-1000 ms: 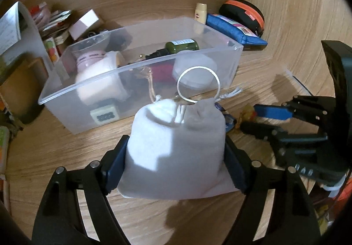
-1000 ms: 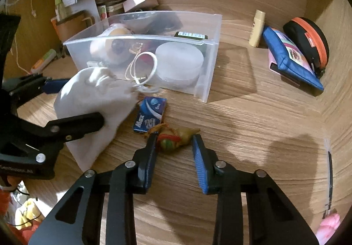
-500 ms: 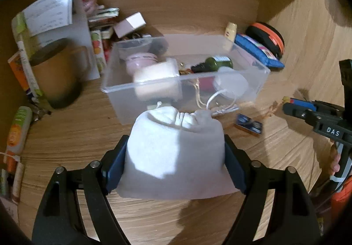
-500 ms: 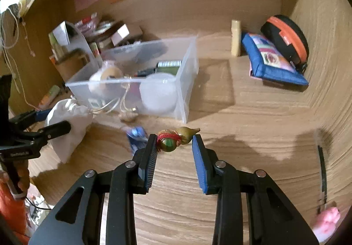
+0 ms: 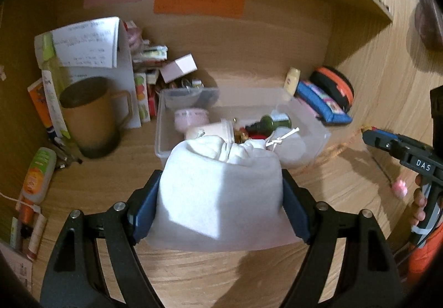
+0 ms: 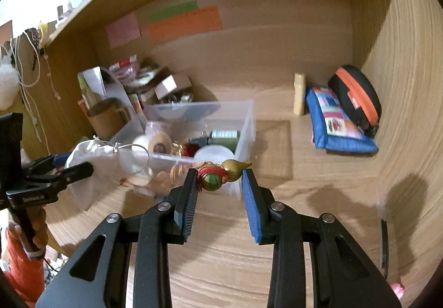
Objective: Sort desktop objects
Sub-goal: 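Grasp the small orange-green figurine with the right gripper while the left lifts the bag, then carry bag and figurine over the clear box and open both grippers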
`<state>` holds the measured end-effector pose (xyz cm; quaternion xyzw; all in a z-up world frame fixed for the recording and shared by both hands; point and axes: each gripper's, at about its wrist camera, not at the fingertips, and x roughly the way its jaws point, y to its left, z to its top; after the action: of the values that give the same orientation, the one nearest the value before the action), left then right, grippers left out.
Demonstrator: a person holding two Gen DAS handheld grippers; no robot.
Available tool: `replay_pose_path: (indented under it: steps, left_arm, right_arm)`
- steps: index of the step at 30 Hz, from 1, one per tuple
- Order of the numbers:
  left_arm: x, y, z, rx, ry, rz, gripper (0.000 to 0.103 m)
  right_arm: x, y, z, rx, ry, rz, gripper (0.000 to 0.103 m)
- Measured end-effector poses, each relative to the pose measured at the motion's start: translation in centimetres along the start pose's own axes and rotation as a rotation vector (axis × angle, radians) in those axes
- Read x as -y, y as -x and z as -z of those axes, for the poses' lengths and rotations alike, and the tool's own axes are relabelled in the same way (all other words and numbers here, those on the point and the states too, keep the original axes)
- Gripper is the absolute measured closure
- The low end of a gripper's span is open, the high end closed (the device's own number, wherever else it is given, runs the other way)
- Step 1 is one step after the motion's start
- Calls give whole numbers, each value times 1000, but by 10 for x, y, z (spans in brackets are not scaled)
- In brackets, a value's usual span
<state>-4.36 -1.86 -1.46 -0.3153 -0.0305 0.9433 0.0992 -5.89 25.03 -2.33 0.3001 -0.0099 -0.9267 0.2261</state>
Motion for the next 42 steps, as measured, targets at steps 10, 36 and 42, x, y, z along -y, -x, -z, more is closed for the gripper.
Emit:
replay_pose_path:
  steps: [10, 36, 42]
  left_arm:
    - [-5, 10, -24, 48, 10, 9, 23]
    - [-15, -95, -100, -35, 23, -18, 23]
    - [-6, -127, -94, -86, -15, -23, 23]
  right_arm:
    - [-16, 1, -22, 43, 38, -15, 74]
    - [-14, -112, -79, -56, 62, -37, 74]
    - [-17, -152, -76, -133, 101, -23, 74]
